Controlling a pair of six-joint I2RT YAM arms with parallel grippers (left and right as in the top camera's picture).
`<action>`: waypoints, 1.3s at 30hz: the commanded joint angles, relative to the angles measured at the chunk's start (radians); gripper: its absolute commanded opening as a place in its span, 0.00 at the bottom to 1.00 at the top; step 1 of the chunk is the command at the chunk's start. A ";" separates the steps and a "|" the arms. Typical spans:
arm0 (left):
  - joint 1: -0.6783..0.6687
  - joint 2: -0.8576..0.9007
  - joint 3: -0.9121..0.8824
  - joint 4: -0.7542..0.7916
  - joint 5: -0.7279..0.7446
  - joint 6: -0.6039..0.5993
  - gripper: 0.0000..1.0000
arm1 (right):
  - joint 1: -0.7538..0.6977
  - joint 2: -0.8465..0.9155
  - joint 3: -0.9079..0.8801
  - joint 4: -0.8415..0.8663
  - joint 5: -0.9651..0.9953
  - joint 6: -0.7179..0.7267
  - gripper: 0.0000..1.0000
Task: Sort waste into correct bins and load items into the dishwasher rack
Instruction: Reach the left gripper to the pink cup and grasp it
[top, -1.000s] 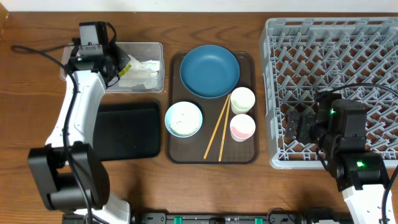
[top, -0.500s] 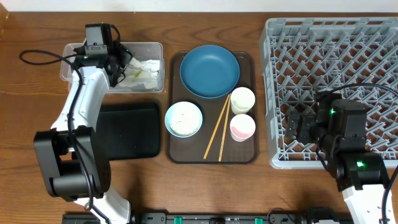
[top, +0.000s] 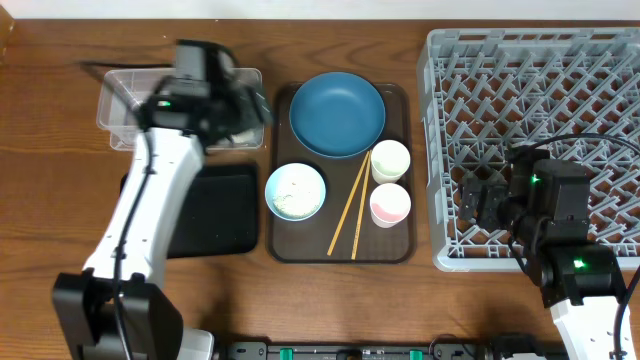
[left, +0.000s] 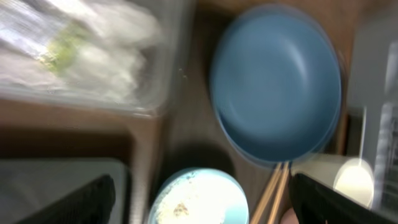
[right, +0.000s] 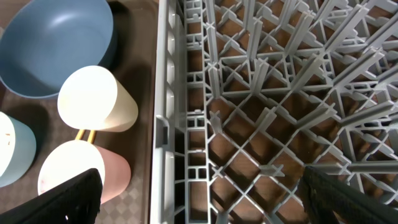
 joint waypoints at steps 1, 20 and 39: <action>-0.100 0.022 0.003 -0.044 0.047 0.126 0.91 | 0.009 0.000 0.021 -0.001 0.032 0.010 0.99; -0.504 0.199 -0.030 0.002 0.044 0.120 0.86 | 0.009 0.000 0.021 -0.061 0.161 0.010 0.99; -0.546 0.297 -0.030 0.006 0.044 0.120 0.06 | 0.009 0.000 0.021 -0.071 0.161 0.010 0.99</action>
